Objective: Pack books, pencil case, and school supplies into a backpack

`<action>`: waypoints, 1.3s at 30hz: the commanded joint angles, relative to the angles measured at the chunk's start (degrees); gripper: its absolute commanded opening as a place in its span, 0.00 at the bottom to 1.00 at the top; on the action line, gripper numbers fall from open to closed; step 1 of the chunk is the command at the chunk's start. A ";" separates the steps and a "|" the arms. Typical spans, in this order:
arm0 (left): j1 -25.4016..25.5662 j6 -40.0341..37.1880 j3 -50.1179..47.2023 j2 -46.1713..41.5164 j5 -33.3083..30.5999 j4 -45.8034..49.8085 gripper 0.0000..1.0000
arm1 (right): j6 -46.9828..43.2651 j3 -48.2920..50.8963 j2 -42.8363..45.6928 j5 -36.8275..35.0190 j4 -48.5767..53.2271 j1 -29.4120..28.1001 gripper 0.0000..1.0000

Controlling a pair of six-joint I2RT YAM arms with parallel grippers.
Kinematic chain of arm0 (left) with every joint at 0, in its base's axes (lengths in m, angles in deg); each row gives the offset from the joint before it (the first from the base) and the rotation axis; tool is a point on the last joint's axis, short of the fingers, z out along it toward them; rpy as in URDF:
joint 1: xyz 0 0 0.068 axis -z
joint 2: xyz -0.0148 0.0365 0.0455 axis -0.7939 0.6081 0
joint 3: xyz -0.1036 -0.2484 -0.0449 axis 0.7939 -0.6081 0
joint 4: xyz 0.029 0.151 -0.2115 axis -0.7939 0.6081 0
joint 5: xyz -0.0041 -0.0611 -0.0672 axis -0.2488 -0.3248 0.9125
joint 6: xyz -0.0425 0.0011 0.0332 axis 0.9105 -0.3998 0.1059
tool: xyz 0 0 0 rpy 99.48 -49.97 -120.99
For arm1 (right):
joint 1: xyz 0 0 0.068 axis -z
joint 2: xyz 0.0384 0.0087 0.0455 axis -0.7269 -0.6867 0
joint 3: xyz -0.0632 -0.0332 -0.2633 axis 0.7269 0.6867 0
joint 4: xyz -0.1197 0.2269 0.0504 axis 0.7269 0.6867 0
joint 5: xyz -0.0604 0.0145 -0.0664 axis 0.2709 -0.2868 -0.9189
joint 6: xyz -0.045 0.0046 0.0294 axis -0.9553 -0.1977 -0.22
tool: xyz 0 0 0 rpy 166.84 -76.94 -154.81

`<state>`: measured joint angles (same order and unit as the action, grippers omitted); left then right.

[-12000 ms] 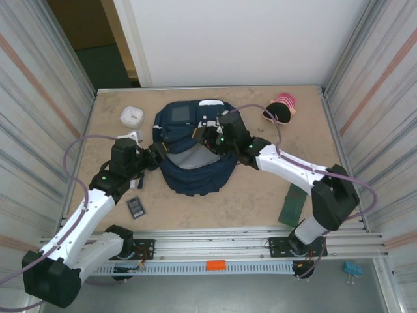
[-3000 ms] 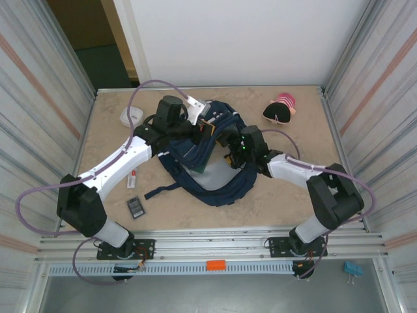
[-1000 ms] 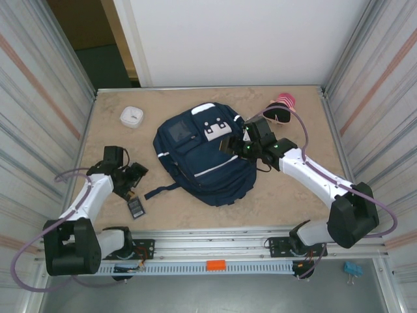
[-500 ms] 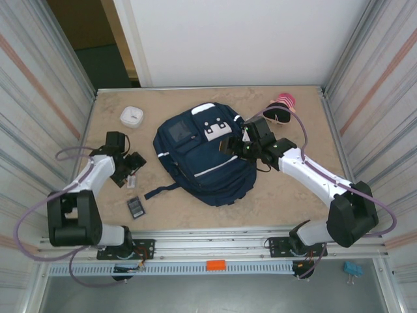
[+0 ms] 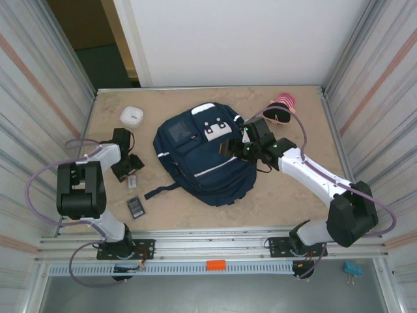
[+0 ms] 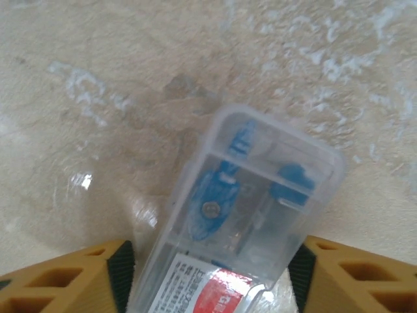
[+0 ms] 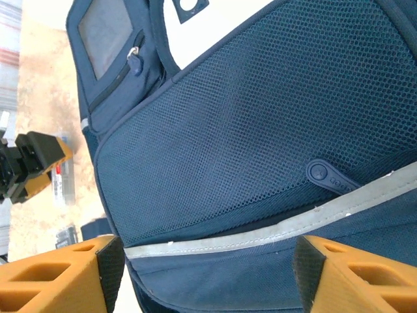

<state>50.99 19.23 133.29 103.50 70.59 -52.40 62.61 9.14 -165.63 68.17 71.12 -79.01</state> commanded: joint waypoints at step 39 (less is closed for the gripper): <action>15.01 60.28 -22.68 -29.69 25.38 -41.96 0.38 | 0.03 -17.20 -24.06 10.98 -10.71 -16.49 0.62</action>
<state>65.46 76.15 110.45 73.86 94.33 -90.93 63.50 -6.25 -188.66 80.96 59.26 -95.38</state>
